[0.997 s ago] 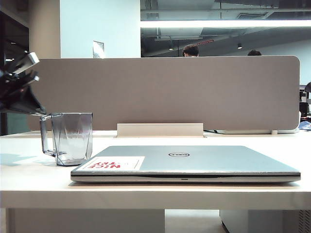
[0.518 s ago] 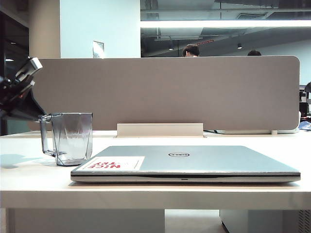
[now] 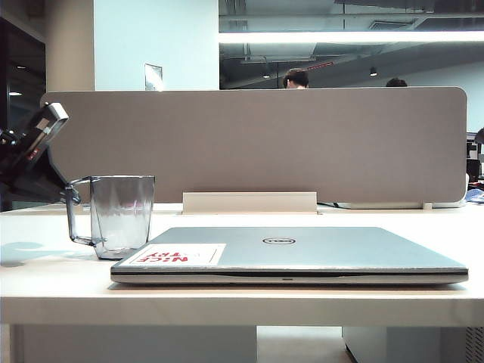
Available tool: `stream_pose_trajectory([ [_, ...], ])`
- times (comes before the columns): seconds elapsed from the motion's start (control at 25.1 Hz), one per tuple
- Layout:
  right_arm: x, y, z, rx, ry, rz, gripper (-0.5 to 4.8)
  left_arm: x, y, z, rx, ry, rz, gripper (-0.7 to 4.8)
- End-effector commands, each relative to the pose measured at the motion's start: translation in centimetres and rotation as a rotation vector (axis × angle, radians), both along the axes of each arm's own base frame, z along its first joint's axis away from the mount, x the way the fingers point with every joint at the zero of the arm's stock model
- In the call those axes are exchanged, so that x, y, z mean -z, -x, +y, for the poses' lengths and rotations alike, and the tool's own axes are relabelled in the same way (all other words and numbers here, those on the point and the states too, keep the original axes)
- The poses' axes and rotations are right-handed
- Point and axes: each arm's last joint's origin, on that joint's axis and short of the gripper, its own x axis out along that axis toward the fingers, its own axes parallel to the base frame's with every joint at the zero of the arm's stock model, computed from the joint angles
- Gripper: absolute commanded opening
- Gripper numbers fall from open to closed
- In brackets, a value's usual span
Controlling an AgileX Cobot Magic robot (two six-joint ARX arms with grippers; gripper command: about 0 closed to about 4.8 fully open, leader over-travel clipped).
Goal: Pick up the water cup and place it on the side of the laptop away from you.
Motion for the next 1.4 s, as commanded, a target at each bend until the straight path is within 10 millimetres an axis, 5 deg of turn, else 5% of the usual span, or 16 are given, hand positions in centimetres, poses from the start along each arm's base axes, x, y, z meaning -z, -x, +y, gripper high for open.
stream_pose_trajectory([
  [0.04,0.0,0.0,0.0,-0.005,-0.002,-0.004,-0.08,0.1,0.3,-0.5,0.027,0.018,0.036,-0.06],
  [0.56,0.0,0.0,0.0,-0.009,-0.003,-0.004,-0.08,0.8,1.8,-1.4,0.073,-0.035,0.179,-0.06],
  [0.8,0.0,0.0,0.0,-0.008,-0.002,-0.005,-0.08,-0.3,2.0,-0.2,-0.056,-0.243,0.148,-0.06],
  [1.16,0.0,0.0,0.0,-0.009,-0.003,-0.004,-0.08,-1.7,3.4,0.7,-0.024,-0.146,0.15,-0.02],
  [1.2,0.0,0.0,0.0,-0.009,-0.002,-0.004,-0.08,-2.0,3.5,0.7,-0.007,-0.16,0.131,0.14],
  [1.28,0.0,0.0,0.0,-0.009,-0.002,-0.004,-0.08,-3.0,4.1,0.9,0.036,-0.167,0.068,2.3],
  [1.32,0.0,0.0,0.0,-0.008,-0.002,-0.004,-0.08,-3.2,4.2,1.0,0.05,-0.15,0.053,2.9],
  [1.4,0.0,0.0,0.0,-0.009,-0.002,-0.004,-0.08,-3.3,4.5,1.4,0.069,-0.117,0.043,3.56],
])
